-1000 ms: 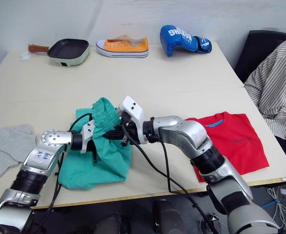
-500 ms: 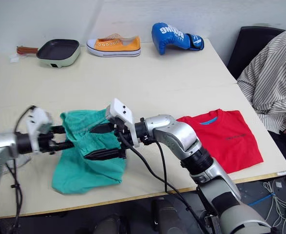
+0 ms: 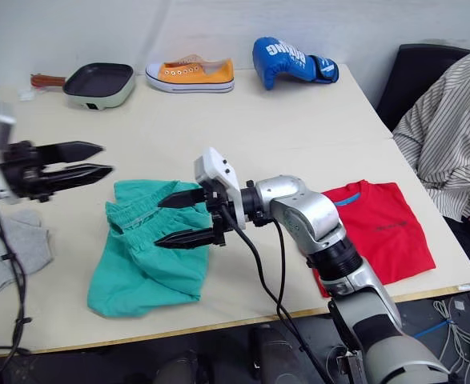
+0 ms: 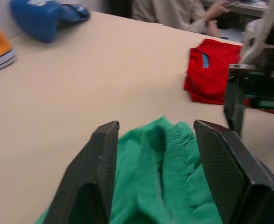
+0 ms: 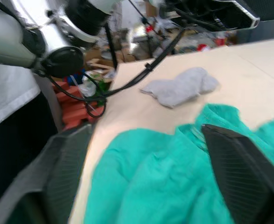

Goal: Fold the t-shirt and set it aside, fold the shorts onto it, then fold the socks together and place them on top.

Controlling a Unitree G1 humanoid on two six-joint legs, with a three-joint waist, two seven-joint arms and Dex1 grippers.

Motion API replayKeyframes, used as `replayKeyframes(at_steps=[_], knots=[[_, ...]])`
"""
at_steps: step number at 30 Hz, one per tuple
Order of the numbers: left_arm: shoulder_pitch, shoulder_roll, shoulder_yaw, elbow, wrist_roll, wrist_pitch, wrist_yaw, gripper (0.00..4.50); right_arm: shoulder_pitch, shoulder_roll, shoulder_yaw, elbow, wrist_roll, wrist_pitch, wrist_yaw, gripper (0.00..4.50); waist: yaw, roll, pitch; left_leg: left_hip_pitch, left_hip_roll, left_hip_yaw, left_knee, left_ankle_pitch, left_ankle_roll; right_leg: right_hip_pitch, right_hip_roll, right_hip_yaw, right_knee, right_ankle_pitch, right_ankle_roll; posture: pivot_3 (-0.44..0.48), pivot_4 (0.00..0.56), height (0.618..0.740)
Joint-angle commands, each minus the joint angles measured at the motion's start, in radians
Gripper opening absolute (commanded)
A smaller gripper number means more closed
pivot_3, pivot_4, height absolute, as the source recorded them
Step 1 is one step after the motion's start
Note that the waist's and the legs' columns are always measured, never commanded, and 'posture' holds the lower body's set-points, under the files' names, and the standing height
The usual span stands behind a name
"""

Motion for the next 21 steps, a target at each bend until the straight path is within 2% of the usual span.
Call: replayKeyframes(at_steps=[1, 5, 8, 11, 15, 21], knots=[[0.003, -0.044, -0.204, -0.044, 0.1, -0.092, -0.036, 1.39, 0.015, -0.025, -0.02, 0.049, -0.086, -0.05, -0.045, 2.5, -0.004, 0.0, 0.0, -0.001, 0.0, 0.0, 0.001, 0.0, 0.0, 0.0, 0.0, 0.001, 0.0, 0.0, 0.0, 0.0, 0.15, 0.74], [0.018, -0.067, -0.312, -0.022, 0.202, -0.186, -0.043, 0.13, 0.015, -0.023, -0.004, 0.154, -0.193, -0.142, -0.077, 1.08, -0.018, 0.001, 0.001, 0.0, 0.001, 0.001, 0.0, 0.0, -0.001, -0.001, 0.003, 0.003, 0.0, 0.0, 0.0, 0.0, 0.15, 0.74], [0.052, -0.054, -0.317, 0.016, 0.26, -0.237, -0.027, 0.0, -0.003, 0.014, -0.006, 0.233, -0.252, -0.21, -0.112, 0.01, -0.028, 0.002, 0.001, 0.001, 0.001, 0.001, -0.003, 0.001, -0.002, -0.002, 0.003, 0.003, 0.0, 0.0, 0.0, 0.0, 0.15, 0.74], [0.119, -0.015, -0.269, 0.034, 0.286, -0.262, -0.02, 0.0, -0.034, 0.069, -0.018, 0.304, -0.288, -0.26, -0.149, 0.01, -0.037, 0.002, 0.002, 0.002, 0.001, 0.001, -0.004, 0.001, -0.002, -0.002, 0.003, 0.005, 0.001, 0.0, 0.0, 0.0, 0.15, 0.74], [0.272, 0.038, -0.158, 0.044, 0.298, -0.273, 0.013, 0.0, -0.056, 0.131, 0.001, 0.373, -0.342, -0.325, -0.163, 0.01, -0.046, 0.003, 0.002, 0.001, 0.001, 0.001, -0.006, 0.001, -0.002, -0.005, 0.003, 0.005, 0.002, 0.0, -0.001, 0.0, 0.15, 0.74], [0.484, 0.025, -0.01, 0.04, 0.292, -0.278, 0.065, 0.0, -0.059, 0.218, 0.036, 0.454, -0.423, -0.433, -0.184, 0.01, -0.045, 0.003, 0.002, 0.0, 0.001, 0.002, -0.006, 0.001, -0.002, -0.007, 0.002, 0.005, 0.002, -0.001, -0.001, 0.0, 0.15, 0.74]])
